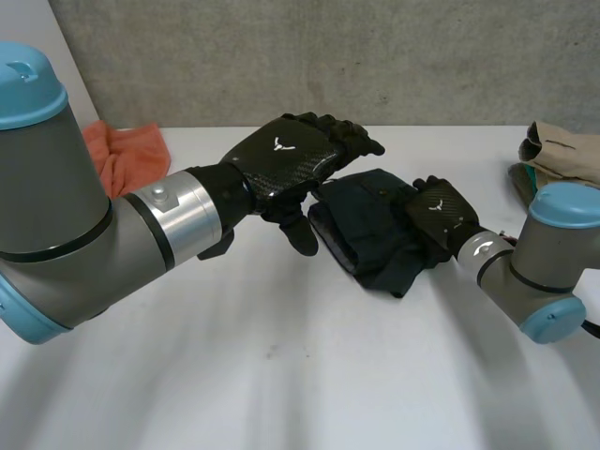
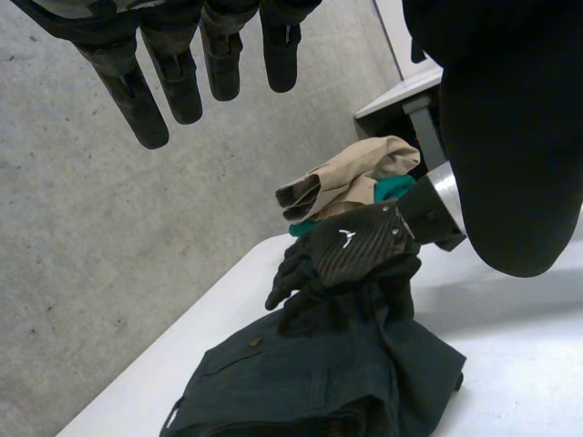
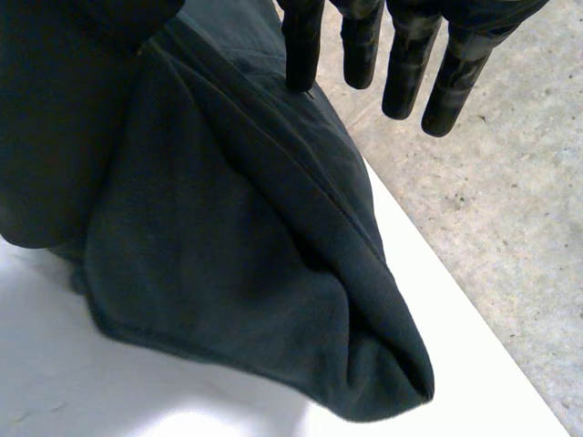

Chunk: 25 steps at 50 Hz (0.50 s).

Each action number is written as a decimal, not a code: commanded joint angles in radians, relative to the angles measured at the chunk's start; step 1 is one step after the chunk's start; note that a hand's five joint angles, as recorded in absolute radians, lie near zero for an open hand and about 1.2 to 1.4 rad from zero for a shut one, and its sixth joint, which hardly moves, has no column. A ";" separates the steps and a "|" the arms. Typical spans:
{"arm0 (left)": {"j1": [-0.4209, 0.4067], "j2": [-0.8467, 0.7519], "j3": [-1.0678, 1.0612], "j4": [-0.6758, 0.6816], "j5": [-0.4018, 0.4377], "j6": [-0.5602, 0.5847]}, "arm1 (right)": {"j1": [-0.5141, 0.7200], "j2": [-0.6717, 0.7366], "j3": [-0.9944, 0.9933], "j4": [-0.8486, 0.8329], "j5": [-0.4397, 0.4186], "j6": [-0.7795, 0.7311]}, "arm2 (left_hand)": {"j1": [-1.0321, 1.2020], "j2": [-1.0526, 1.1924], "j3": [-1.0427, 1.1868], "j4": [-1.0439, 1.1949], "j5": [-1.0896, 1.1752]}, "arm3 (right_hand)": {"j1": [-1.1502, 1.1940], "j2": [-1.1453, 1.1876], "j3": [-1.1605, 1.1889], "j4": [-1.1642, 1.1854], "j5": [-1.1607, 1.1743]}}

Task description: Fold the laundry.

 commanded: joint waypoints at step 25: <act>0.028 0.024 -0.013 0.000 -0.008 -0.002 | -0.076 -0.071 -0.344 -0.274 0.093 0.406 | 0.026 0.019 0.006 0.010 -0.006 | 1.200 1.177 1.187 1.161 1.160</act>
